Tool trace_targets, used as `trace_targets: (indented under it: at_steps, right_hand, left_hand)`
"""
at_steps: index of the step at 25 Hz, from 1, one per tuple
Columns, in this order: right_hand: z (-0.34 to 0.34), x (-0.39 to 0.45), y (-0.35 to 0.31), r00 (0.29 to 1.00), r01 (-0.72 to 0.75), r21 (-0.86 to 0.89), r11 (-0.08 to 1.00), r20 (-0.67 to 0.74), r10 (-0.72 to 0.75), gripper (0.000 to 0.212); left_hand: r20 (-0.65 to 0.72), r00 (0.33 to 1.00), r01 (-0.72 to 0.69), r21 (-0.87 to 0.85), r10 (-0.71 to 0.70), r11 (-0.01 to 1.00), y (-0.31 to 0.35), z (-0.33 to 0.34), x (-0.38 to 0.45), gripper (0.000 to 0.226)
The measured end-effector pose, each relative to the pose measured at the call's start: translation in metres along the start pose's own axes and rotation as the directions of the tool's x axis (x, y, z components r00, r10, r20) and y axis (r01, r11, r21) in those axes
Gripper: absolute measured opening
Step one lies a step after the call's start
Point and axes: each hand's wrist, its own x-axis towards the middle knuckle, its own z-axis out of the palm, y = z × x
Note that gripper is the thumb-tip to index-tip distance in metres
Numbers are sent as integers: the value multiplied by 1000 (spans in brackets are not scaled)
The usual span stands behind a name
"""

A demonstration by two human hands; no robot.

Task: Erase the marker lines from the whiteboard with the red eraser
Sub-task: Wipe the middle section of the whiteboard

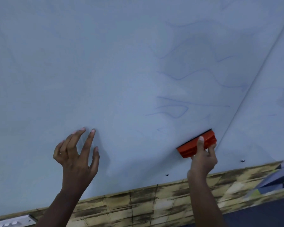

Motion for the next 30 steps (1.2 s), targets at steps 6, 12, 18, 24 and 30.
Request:
trace_targets:
  at_steps: [6, 12, 18, 24, 30]
  right_hand:
    - [39, -91, -19, 813, 561, -142, 816, 281, -510, 64]
    - [47, -156, 28, 384, 916, -194, 350, 672, -633, 69]
    - [55, -164, 1, 231, 972, -150, 179, 729, -645, 67]
    - [42, -88, -49, 743, 613, -94, 785, 406, -532, 74]
    - [12, -3, -63, 980, 103, 191, 976, 149, -133, 85]
  left_hand:
    - [-35, 999, 8, 0, -8, 1000, -1, -3, 13, 46]
    - [-25, 998, 50, -29, -51, 998, 14, 2, 15, 51]
    - [-23, 998, 48, -63, -50, 997, 12, -3, 21, 46]
    - [-27, 999, 40, -59, -42, 997, 14, -4, 24, 48]
    - [-103, 995, -13, -58, 7, 998, 16, -4, 49, 46]
